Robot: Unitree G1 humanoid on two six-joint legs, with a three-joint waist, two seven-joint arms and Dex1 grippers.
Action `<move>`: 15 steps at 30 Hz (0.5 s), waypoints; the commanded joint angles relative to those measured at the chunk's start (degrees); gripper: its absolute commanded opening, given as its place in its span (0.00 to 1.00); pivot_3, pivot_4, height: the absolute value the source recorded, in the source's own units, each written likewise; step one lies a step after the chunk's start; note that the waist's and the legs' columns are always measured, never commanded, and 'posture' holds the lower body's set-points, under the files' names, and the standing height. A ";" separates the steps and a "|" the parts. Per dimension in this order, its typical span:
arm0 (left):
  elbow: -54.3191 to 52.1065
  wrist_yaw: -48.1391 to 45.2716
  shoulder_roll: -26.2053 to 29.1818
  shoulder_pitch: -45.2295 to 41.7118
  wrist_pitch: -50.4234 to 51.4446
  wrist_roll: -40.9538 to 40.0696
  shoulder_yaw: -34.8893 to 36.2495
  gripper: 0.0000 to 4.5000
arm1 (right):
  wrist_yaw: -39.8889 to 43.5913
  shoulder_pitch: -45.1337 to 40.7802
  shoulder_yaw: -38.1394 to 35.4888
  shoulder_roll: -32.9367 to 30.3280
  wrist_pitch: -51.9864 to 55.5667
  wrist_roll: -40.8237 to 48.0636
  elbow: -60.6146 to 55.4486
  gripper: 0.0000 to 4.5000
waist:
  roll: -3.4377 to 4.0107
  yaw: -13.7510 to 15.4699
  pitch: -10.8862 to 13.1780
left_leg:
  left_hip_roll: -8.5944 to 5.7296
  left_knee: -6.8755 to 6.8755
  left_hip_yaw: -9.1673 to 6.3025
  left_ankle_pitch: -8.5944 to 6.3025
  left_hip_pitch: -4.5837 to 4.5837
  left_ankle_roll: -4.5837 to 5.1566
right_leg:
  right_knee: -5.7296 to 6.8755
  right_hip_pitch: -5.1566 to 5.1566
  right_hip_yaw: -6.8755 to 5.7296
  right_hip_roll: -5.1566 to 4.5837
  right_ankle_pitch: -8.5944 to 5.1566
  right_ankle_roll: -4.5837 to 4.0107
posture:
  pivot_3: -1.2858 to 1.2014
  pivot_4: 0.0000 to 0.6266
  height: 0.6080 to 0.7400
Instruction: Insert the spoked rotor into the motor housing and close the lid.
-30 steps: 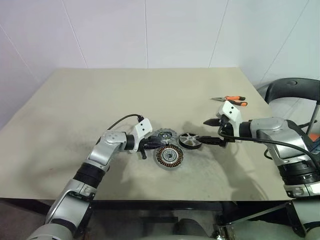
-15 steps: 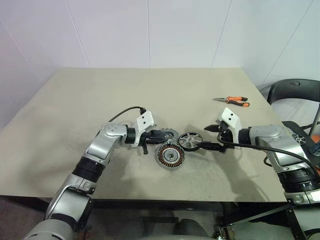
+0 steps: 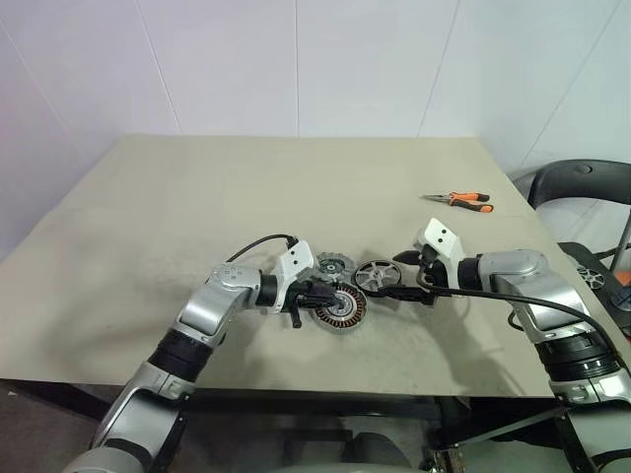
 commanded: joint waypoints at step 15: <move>-0.36 -0.74 -1.39 -3.04 -0.87 -0.11 0.58 0.15 | -0.55 -0.99 -0.03 0.84 -1.29 -0.82 0.84 1.00 | 0.01 -0.04 -0.01 | 0.00 -0.02 0.00 -0.02 -0.02 0.02 | 0.00 -0.05 0.01 -0.05 0.02 -0.01 | 0.52 0.00 1.00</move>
